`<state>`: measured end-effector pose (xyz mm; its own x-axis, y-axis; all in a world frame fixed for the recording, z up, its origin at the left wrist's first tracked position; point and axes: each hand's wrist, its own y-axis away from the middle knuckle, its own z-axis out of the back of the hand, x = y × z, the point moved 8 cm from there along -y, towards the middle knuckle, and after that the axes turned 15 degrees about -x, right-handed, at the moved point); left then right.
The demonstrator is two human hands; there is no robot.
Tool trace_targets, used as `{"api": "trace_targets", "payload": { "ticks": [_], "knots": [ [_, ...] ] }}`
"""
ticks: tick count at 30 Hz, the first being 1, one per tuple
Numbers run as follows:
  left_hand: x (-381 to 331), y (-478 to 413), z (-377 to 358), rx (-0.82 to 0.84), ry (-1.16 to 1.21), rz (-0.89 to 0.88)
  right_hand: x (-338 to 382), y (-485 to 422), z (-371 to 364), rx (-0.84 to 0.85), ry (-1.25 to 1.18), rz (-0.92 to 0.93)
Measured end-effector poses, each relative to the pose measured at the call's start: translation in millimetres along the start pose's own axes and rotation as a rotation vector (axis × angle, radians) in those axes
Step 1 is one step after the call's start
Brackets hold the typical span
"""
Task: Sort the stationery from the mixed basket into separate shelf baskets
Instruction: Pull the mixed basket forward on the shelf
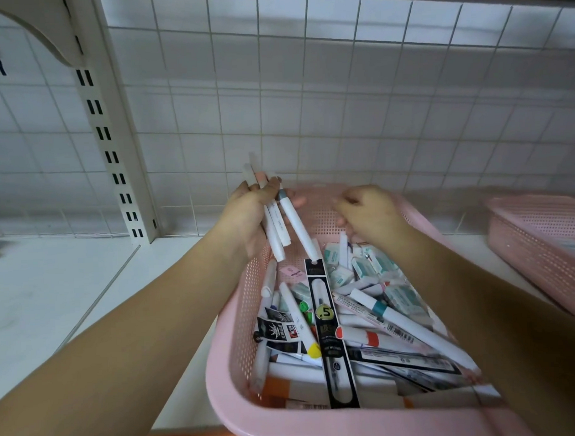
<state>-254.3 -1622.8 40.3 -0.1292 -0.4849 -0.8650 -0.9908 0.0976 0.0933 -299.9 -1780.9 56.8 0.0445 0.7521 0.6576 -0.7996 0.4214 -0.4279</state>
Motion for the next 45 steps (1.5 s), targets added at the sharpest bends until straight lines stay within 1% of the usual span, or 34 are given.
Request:
{"api": "trace_targets", "payload": {
  "ticks": [1,2,4,5,12,16,18,22,26,31,33,36,39,41,43,45],
  "knots": [
    [0,0,0,-0.005,0.003,-0.003,-12,-2,0,0.032,0.141,-0.004],
    [0,0,0,-0.005,-0.002,-0.008,-24,0,-4,0.101,0.245,-0.036],
    [0,1,-1,0.002,-0.019,-0.008,-42,8,-15,0.242,0.382,-0.104],
    [1,1,-1,0.004,-0.022,-0.008,-47,10,-19,0.269,0.414,-0.117],
    [-1,3,-2,0.016,-0.061,-0.05,-49,15,-36,0.319,0.491,-0.076],
    [-1,4,-3,0.022,-0.107,-0.053,-48,18,-43,0.31,0.639,-0.018],
    [0,4,-3,0.02,-0.115,-0.049,-50,16,-43,0.31,0.644,-0.06],
    [1,4,-3,0.022,-0.128,-0.043,-50,15,-51,0.393,0.66,-0.087],
    [1,4,-4,0.016,-0.146,-0.049,-48,18,-55,0.424,0.7,-0.032],
    [1,7,-4,0.017,-0.15,-0.05,-42,25,-51,0.488,0.64,0.003],
    [1,8,-4,0.018,-0.151,-0.05,-40,30,-51,0.515,0.665,0.017],
    [0,7,-3,0.01,-0.144,-0.054,-36,32,-54,0.503,0.726,0.069],
    [0,7,-3,-0.001,-0.135,-0.056,-35,29,-55,0.47,0.706,0.073],
    [-1,7,-3,-0.008,-0.12,-0.055,-38,26,-53,0.455,0.623,0.014],
    [-1,8,-2,-0.018,-0.097,-0.051,-37,22,-45,0.41,0.408,-0.103],
    [-3,7,-1,-0.028,-0.074,-0.051,-33,15,-34,0.326,0.093,-0.217]
  ]
}}
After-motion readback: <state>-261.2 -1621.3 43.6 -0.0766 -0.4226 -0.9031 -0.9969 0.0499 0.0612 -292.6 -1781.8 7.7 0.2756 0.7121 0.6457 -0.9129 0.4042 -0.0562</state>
